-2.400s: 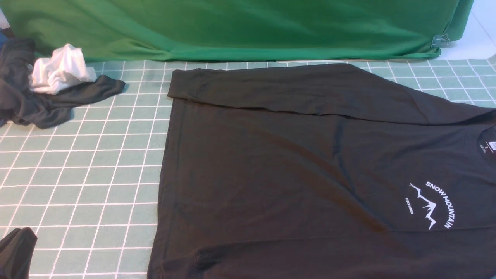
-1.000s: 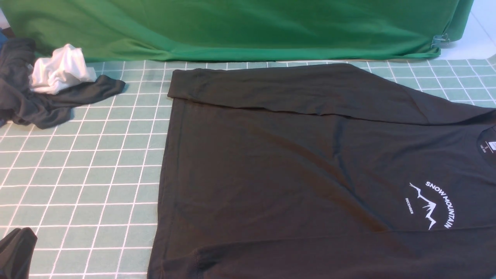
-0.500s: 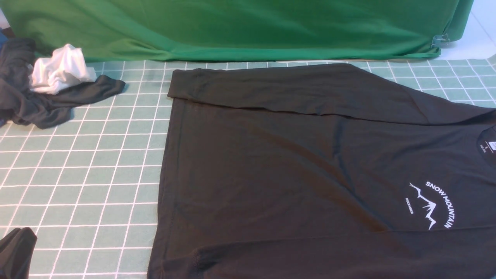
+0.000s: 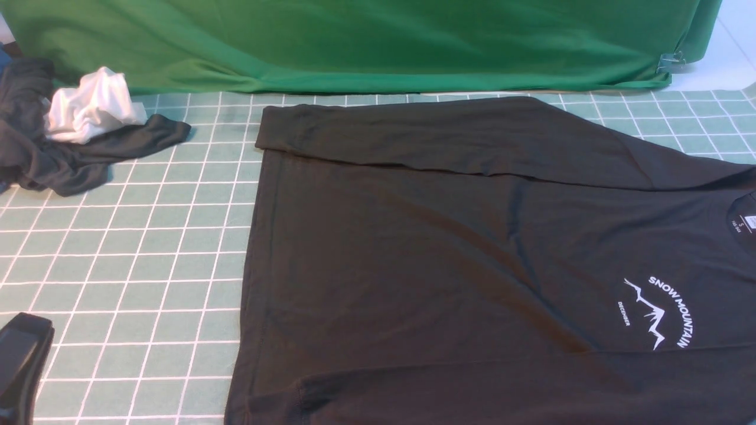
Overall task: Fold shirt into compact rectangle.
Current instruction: 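Grasp the left edge of the dark T-shirt lying flat on the table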
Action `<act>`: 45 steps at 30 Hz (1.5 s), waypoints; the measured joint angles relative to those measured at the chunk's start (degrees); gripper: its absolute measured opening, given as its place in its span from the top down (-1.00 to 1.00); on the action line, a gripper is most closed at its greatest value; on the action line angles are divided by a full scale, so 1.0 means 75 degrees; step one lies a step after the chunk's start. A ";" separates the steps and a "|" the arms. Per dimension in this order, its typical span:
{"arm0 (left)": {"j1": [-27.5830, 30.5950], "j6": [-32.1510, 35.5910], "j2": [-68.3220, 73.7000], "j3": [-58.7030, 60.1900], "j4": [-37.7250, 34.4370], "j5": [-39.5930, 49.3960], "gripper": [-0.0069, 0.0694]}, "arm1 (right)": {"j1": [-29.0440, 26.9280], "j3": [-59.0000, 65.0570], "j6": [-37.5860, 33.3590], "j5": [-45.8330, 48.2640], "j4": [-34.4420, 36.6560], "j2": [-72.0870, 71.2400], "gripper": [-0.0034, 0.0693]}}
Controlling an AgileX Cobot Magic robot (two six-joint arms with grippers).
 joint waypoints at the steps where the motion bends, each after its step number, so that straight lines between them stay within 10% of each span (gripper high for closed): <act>1: 0.0000 -0.0054 0.0000 0.0000 -0.0019 -0.0063 0.78 | 0.0000 0.0000 0.0289 -0.0016 0.0016 0.0000 0.24; 10: 0.0000 -0.0503 -0.0003 0.0000 0.0884 -0.0542 0.78 | 0.0000 0.0000 0.0835 -0.0146 0.0050 0.0000 0.25; 18: -0.0180 -0.0151 0.1013 -0.3450 0.2423 0.1367 0.78 | 0.0164 -0.1369 0.0759 -0.1005 -0.0121 0.0317 0.80; 24: -0.0212 0.2477 0.4395 -0.6410 0.2333 0.5959 0.78 | 0.0685 -0.4672 -0.2080 0.2795 -0.0345 0.2125 0.83; 29: -0.0222 0.4421 0.6701 -0.6556 0.1582 0.7583 0.74 | 0.0889 -0.6244 -0.3756 0.6173 -0.0364 0.4006 0.84; 45: -0.0705 0.5299 0.9167 -0.4399 0.1047 0.5682 0.57 | 0.0905 -0.6537 -0.5174 0.7436 -0.0334 0.6145 0.78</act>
